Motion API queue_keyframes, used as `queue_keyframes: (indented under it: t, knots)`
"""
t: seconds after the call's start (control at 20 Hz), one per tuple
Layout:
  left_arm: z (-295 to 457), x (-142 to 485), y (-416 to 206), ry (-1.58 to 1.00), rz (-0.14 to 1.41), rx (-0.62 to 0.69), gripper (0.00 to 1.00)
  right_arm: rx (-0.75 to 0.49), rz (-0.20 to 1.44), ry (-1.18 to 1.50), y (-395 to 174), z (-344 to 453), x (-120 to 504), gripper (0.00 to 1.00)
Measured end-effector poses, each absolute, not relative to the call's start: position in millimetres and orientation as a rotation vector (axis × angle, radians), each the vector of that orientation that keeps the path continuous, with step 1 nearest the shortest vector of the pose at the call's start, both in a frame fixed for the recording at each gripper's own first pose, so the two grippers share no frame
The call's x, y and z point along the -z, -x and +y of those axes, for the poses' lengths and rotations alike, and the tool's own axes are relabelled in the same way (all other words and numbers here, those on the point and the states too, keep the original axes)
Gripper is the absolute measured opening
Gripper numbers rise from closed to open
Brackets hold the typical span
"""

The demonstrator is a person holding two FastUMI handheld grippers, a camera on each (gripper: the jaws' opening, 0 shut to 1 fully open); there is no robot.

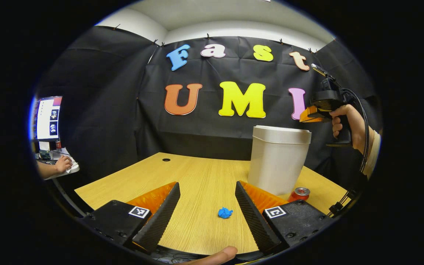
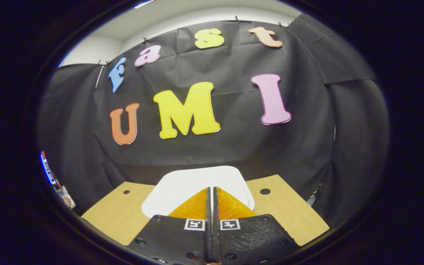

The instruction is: Press the lid of the desktop garbage bin to open it, pick up the crumpled paper on the desktop and throw it into the bin, then pick up the pop can on the desktop and drop it into the bin, and finally close the garbage bin lid.

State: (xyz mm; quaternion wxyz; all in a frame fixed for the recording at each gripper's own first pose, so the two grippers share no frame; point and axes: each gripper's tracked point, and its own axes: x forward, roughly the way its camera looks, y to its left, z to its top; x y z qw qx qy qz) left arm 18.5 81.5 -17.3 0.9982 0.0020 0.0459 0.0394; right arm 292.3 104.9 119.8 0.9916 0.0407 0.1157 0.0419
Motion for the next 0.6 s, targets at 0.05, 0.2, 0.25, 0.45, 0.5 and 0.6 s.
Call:
queue_keyframes:
  t: [0.05, 0.2, 0.25, 0.45, 0.5, 0.6]
  knots:
    - [82.9, 18.4, -18.8, -0.002, 0.096, -0.079, 0.97, -0.093, 0.245, -0.07, -294.1, 110.3, -117.4, 0.0]
    - [83.8, 20.8, -19.9, -0.003, 0.104, -0.076, 0.97, -0.121, 0.257, 0.0, -292.7, 126.3, -115.3, 0.0]
    - [85.2, 21.4, -20.0, -0.006, 0.106, -0.077, 0.97, -0.134, 0.249, 0.017, -292.0, 132.1, -117.6, 0.0]
    - [87.9, 25.0, -21.2, -0.008, 0.12, -0.078, 0.97, -0.122, 0.265, 0.059, -292.8, 138.7, -109.8, 0.0]
    - [90.1, 25.4, -21.7, -0.012, 0.122, -0.081, 0.97, -0.11, 0.289, 0.072, -295.0, 136.6, -100.2, 0.0]
    - [93.9, 26.1, -20.9, -0.022, 0.125, -0.094, 0.97, -0.121, 0.346, 0.044, -289.7, 138.1, -84.3, 0.0]
